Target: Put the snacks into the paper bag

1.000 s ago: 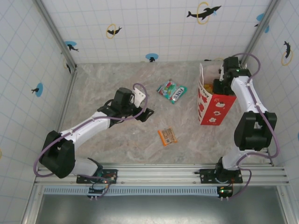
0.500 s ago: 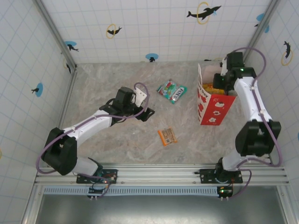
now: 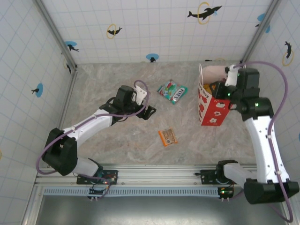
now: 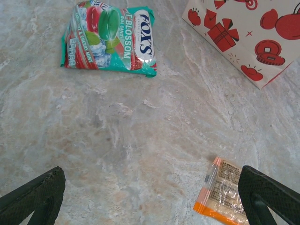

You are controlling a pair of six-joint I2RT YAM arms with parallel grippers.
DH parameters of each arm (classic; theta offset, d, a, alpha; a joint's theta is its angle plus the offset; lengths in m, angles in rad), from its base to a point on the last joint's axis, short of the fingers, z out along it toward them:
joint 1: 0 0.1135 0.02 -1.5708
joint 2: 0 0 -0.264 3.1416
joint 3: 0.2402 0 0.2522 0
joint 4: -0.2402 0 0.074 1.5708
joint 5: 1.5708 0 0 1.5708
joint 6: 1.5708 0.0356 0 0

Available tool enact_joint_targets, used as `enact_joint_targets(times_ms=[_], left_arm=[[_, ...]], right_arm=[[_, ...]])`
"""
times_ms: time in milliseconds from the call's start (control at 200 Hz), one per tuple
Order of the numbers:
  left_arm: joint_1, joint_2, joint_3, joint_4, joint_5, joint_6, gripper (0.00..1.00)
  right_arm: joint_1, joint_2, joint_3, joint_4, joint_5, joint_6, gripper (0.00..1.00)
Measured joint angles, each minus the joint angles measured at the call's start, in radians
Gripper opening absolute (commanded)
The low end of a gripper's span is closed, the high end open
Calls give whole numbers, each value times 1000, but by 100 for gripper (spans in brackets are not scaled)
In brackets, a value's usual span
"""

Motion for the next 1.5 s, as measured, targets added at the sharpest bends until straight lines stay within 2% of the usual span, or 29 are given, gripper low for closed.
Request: enact_joint_targets(times_ms=[120, 335, 600, 791, 916, 1076, 1501], left_arm=[[0, 22, 6, 6, 1, -27, 97], [2, 87, 63, 2, -1, -71, 98], [57, 202, 152, 2, 5, -116, 96], [100, 318, 237, 2, 34, -135, 89], [120, 401, 297, 8, 50, -154, 88], [132, 485, 338, 34, 60, -175, 87], [142, 650, 472, 108, 61, -229, 87]], right_arm=[[123, -95, -154, 66, 5, 67, 37], [360, -232, -418, 209, 99, 196, 36], [666, -281, -615, 394, 333, 299, 37], [848, -269, -747, 545, 543, 381, 38], [906, -248, -844, 656, 649, 443, 38], [929, -220, -921, 773, 722, 502, 38], [933, -206, -1009, 932, 768, 557, 38]])
